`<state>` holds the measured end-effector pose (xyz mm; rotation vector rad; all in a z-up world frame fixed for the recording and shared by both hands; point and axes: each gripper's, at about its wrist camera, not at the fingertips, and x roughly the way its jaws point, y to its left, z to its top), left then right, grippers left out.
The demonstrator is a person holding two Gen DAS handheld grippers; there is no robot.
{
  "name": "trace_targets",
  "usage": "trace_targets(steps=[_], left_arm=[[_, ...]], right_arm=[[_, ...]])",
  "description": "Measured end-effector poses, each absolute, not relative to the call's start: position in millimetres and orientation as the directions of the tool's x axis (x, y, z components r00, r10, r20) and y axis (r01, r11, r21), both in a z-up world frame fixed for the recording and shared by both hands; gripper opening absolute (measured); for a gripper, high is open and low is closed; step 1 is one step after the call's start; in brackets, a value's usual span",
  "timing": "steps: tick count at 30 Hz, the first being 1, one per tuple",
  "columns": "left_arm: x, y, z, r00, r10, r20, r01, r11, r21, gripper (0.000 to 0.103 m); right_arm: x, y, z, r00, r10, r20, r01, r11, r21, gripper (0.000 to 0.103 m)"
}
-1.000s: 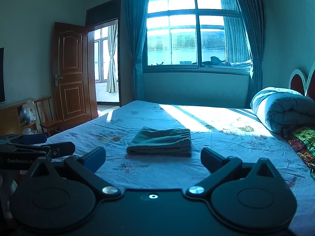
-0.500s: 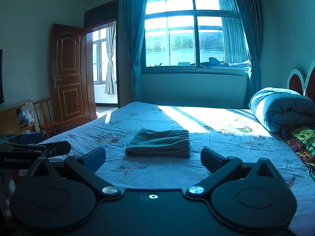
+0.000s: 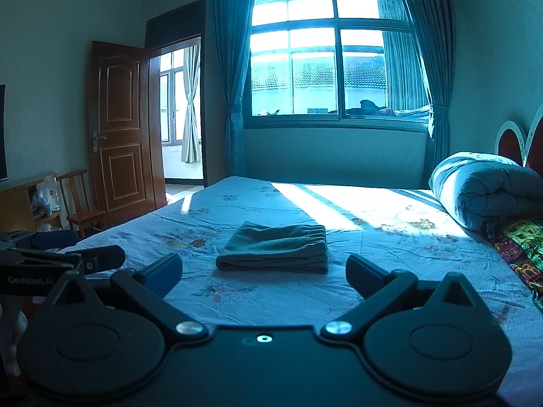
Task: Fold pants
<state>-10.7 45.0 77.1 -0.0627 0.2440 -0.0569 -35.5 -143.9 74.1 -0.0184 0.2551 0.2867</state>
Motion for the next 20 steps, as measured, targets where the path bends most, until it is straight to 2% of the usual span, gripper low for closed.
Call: trace_targets(steps=[6,20], left_arm=[[-13.4,45.9,77.4,0.975,-0.024,-0.222,0.015,0.999,-0.041,0.103],[-12.8,45.5,79.0,0.974,-0.062,-0.216,0.049,0.997,-0.067,0.103]], right_arm=[[-35.6,-143.4,73.9,0.927,0.277,-0.253,-0.282,0.959,0.018,0.097],[-35.2,-146.2,75.7,0.932,0.262,-0.251,-0.270,0.963,0.003,0.097]])
